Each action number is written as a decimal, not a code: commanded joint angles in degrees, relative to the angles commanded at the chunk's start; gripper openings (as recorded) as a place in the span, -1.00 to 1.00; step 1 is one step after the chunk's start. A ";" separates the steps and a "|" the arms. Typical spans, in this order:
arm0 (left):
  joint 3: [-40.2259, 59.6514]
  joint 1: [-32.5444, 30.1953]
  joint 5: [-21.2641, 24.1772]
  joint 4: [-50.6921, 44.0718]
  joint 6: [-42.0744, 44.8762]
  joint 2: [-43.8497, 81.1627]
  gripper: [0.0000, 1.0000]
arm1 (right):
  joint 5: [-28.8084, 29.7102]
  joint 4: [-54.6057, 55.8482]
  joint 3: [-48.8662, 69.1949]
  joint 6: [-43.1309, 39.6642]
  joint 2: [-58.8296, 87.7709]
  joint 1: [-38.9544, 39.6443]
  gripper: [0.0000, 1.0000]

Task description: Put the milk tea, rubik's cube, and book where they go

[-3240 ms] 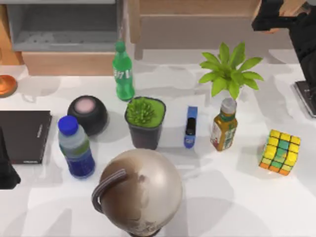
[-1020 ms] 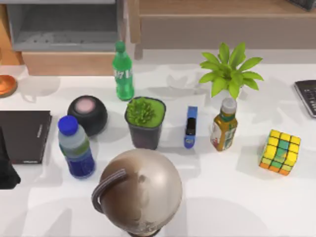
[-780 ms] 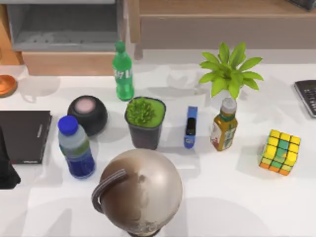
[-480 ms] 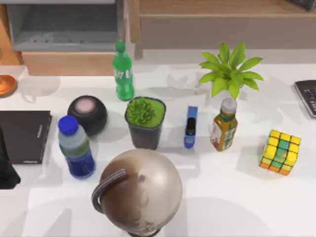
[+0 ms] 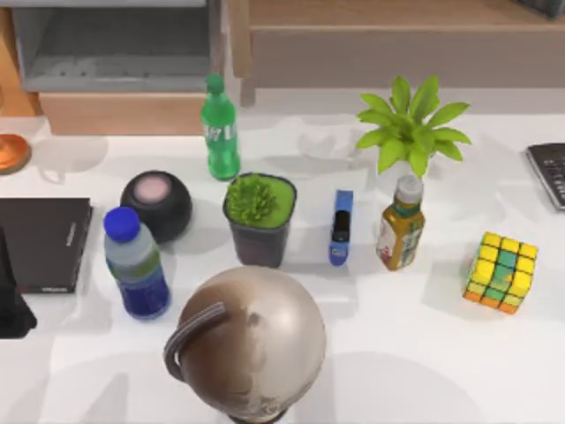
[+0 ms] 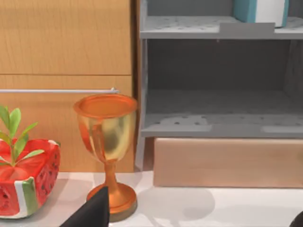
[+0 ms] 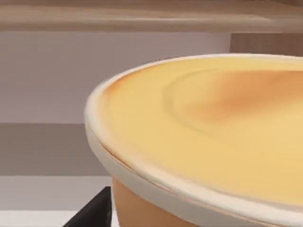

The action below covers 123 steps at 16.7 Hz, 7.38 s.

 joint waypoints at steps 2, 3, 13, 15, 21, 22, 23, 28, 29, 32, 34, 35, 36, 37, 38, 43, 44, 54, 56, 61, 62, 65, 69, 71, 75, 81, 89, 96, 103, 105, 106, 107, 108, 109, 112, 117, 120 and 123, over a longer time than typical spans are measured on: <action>0.00 0.00 0.00 0.00 0.00 0.00 1.00 | -1.22 1.61 -2.28 0.03 -0.71 -1.21 1.00; 0.00 0.00 0.00 0.00 0.00 0.00 1.00 | -1.85 2.44 -3.46 0.05 -1.08 -1.83 1.00; 0.00 0.00 0.00 0.00 0.00 0.00 1.00 | -3.28 -0.80 -6.05 0.06 -6.97 -3.15 1.00; 0.00 0.00 0.00 0.00 0.00 0.00 1.00 | -3.90 -3.93 -6.96 0.10 -11.08 -3.73 1.00; 0.00 0.00 0.00 0.00 0.00 0.00 1.00 | -5.16 -9.14 -8.60 0.25 -17.73 -4.73 1.00; 0.00 0.00 0.00 0.00 0.00 0.00 1.00 | -5.16 -9.14 -8.60 0.25 -17.73 -4.73 1.00; 0.00 0.00 0.00 0.00 0.00 0.00 1.00 | -5.07 -8.98 -8.35 0.25 -17.54 -4.42 1.00; 0.00 0.00 0.00 0.00 0.00 0.00 1.00 | -3.24 -14.85 -3.32 1.45 -19.57 -2.87 1.00; 0.00 0.00 0.00 0.00 0.00 0.00 1.00 | -2.35 -17.82 -1.09 2.04 -20.03 -1.89 1.00; 0.00 0.00 0.00 0.00 0.00 0.00 1.00 | 1.27 -30.33 7.10 4.50 -20.97 2.35 1.00; 0.00 0.00 0.00 0.00 0.00 0.00 1.00 | 4.38 -41.54 13.27 6.69 -21.44 6.10 1.00; 0.00 0.00 0.00 0.00 0.00 0.00 1.00 | 6.07 -47.76 16.40 7.91 -21.68 8.17 1.00; 0.00 0.00 0.00 0.00 0.00 0.00 1.00 | 7.83 -54.29 19.51 9.22 -21.90 10.36 1.00; 0.00 0.00 0.00 0.00 0.00 0.00 1.00 | 9.64 -61.05 22.58 10.61 -22.11 12.66 1.00; 0.00 0.00 0.00 0.00 0.00 0.00 1.00 | 11.48 -68.01 25.56 12.10 -22.31 15.04 1.00; 0.00 0.00 0.00 0.00 0.00 0.00 1.00 | 20.51 -103.51 37.95 20.82 -22.61 27.75 1.00; 0.00 0.00 0.00 0.00 0.00 0.00 1.00 | 22.16 -110.15 39.69 22.76 -22.44 30.36 1.00; 0.00 0.00 0.00 0.00 0.00 0.00 1.00 | 32.01 -151.26 42.65 38.74 -19.52 50.51 1.00; 0.00 0.00 0.00 0.00 0.00 0.00 1.00 | 32.29 -152.52 42.31 39.43 -19.23 51.36 1.00; 0.00 0.00 0.00 0.00 0.00 0.00 1.00 | 32.21 -152.28 42.24 39.28 -19.38 51.07 1.00; 0.00 0.00 0.00 0.00 0.00 0.00 1.00 | 32.28 -151.66 41.53 39.00 -19.18 50.89 1.00; 0.00 0.00 0.00 0.00 0.00 0.00 1.00 | 32.29 -147.70 38.30 38.43 -18.38 50.33 1.00; 0.00 0.00 0.00 0.00 0.00 0.00 1.00 | 32.30 -142.00 34.70 38.92 -16.29 50.78 1.00; 0.00 0.00 0.00 0.00 0.00 0.00 1.00 | 32.30 -140.38 33.60 39.26 -15.77 51.12 1.00; 0.00 0.00 0.00 0.00 0.00 0.00 1.00 | 32.30 -139.48 33.35 39.59 -15.15 51.46 1.00; 0.00 0.00 0.00 0.00 0.00 0.00 1.00 | 32.30 -139.48 33.35 39.59 -15.15 51.46 0.40; 0.00 0.00 0.00 0.00 0.00 0.00 1.00 | 32.30 -139.48 33.35 39.59 -15.15 51.46 -0.81; 0.00 0.00 0.00 0.00 0.00 0.00 1.00 | 32.30 -139.48 33.35 39.59 -15.15 51.46 -1.00; 0.00 0.00 0.00 0.00 0.00 0.00 1.00 | 32.74 -142.51 34.01 39.44 -16.35 49.97 -1.00; 0.00 0.00 0.00 0.00 0.00 0.00 1.00 | 32.85 -144.60 35.15 39.40 -17.30 49.52 -1.00; 0.00 0.00 0.00 0.00 0.00 0.00 1.00 | 32.76 -145.33 35.89 39.42 -17.68 49.75 -1.00; 0.00 0.00 0.00 0.00 0.00 0.00 1.00 | 32.60 -145.77 36.60 39.47 -17.86 50.26 -1.00; 0.00 0.00 0.00 0.00 0.00 0.00 1.00 | 32.43 -145.94 37.15 39.51 -17.82 50.85 -1.00; 0.00 0.00 0.00 0.00 0.00 0.00 1.00 | 32.33 -145.95 37.45 39.55 -17.70 51.23 -1.00; 0.00 0.00 0.00 0.00 0.00 0.00 1.00 | 32.32 -145.83 37.29 39.65 -17.55 51.10 -1.00; 0.00 0.00 0.00 0.00 0.00 0.00 1.00 | 32.47 -139.93 37.92 37.78 -20.75 47.23 -1.00; 0.00 0.00 0.00 0.00 0.00 0.00 1.00 | 31.83 -130.23 39.26 34.49 -25.18 41.81 -1.00; 0.00 0.00 0.00 0.00 0.00 0.00 1.00 | 29.95 -118.05 40.69 28.96 -30.01 35.82 -1.00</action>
